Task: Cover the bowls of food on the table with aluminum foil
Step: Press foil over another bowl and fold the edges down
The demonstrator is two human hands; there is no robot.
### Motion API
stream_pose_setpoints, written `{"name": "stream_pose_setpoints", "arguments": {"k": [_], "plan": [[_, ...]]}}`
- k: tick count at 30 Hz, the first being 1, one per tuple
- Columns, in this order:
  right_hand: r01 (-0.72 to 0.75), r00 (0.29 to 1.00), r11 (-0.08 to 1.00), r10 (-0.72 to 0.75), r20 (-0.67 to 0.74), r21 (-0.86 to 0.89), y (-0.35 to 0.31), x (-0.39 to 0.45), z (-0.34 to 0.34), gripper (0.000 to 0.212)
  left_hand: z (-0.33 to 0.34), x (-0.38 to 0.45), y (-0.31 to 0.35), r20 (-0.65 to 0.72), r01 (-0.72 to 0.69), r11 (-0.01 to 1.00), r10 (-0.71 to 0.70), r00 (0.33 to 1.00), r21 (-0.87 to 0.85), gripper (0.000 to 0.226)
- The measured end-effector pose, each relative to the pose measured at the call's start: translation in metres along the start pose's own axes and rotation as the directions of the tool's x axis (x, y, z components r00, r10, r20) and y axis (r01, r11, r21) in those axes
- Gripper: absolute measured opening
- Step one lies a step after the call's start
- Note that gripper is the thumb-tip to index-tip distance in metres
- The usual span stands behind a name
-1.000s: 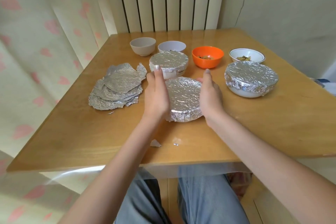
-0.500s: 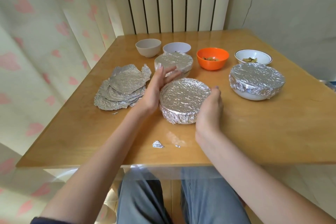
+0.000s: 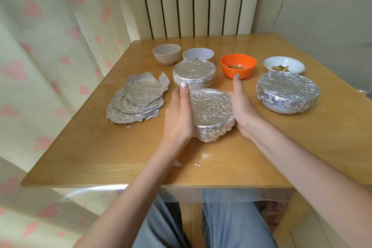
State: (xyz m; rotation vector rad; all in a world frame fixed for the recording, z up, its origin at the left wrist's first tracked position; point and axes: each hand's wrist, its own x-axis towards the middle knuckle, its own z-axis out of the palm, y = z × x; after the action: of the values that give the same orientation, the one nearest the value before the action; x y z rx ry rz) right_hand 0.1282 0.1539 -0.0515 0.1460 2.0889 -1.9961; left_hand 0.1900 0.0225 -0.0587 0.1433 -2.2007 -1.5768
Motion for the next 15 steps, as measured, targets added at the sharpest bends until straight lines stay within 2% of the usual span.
{"name": "stream_pose_setpoints", "arguments": {"k": [2, 3, 5, 6, 7, 11, 15], "plan": [[0.022, 0.999, 0.998, -0.02, 0.036, -0.051, 0.0, -0.001, -0.006, 0.092, -0.009, 0.006, -0.005, 0.037, 0.056, 0.998, -0.057, 0.998, 0.011, 0.07], [0.043, 0.999, 0.998, -0.043, -0.014, -0.041, 0.001, -0.002, -0.008, 0.086, -0.014, 0.011, -0.007, 0.035, 0.08, 0.997, -0.081, 0.996, 0.016, 0.068], [0.122, 0.964, 0.989, -0.098, -0.246, 0.08, 0.005, -0.011, -0.007, 0.065, -0.023, 0.023, -0.008, 0.007, 0.093, 0.994, -0.093, 0.996, -0.064, 0.062], [0.174, 0.931, 0.972, -0.111, -0.347, 0.156, 0.008, -0.017, -0.004, 0.055, -0.024, 0.029, -0.008, 0.021, 0.077, 0.991, -0.076, 0.997, -0.112, 0.066], [0.214, 0.914, 0.953, -0.118, -0.388, 0.215, 0.01, -0.024, 0.001, 0.049, -0.023, 0.034, -0.008, 0.062, 0.064, 0.985, -0.055, 0.997, -0.16, 0.071], [0.211, 0.919, 0.948, -0.11, -0.379, 0.236, 0.011, -0.036, 0.028, 0.043, -0.008, 0.038, -0.005, 0.276, 0.183, 0.921, -0.086, 0.957, -0.345, 0.061], [0.204, 0.925, 0.957, -0.119, -0.361, 0.208, 0.008, -0.024, 0.026, 0.047, -0.005, 0.039, -0.006, 0.321, 0.25, 0.894, -0.128, 0.938, -0.373, 0.056]]}}
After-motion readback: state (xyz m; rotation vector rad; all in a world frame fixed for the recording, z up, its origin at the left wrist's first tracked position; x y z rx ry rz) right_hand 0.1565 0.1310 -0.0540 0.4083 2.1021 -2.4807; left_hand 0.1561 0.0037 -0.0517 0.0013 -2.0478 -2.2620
